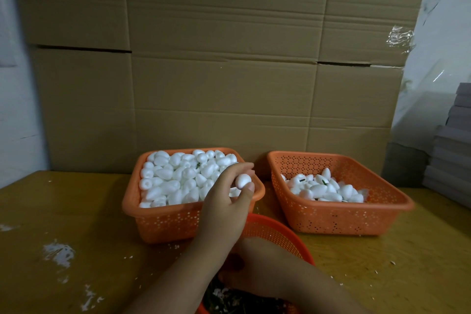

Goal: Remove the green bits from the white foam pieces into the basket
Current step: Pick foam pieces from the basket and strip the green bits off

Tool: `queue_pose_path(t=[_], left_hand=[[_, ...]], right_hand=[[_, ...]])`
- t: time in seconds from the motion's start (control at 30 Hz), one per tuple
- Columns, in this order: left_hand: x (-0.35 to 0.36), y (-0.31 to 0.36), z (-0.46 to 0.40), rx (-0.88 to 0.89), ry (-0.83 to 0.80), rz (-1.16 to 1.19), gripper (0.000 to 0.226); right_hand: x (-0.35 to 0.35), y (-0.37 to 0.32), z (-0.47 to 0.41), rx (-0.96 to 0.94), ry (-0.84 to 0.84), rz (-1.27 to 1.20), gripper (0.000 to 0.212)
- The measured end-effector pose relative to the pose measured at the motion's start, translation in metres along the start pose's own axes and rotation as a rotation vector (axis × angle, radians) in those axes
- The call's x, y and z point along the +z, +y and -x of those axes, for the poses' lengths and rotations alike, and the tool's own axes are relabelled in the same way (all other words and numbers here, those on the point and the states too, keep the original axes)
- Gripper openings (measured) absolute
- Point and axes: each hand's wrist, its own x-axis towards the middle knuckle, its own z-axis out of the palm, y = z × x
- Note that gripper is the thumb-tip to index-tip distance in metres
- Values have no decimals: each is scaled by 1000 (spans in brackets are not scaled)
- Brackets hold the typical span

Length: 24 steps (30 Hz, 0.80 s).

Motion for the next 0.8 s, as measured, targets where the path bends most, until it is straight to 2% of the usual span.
queue_pose_path(t=[0.2, 0.43, 0.53, 0.6, 0.8], left_hand=[[0, -5, -2, 17, 84, -19, 20], [-2, -2, -1, 182, 101, -156, 4], [-1, -1, -1, 213, 123, -189, 11], [-1, -1, -1, 227, 116, -215, 7], [-1, -3, 2, 204, 64, -233, 16]], right_hand=[[1, 0, 0, -13, 5, -3, 34], [1, 0, 0, -25, 11, -11, 33], [0, -1, 0, -29, 11, -5, 33], [0, -1, 1, -29, 6, 5, 34], [0, -6, 3, -15, -38, 52, 49]])
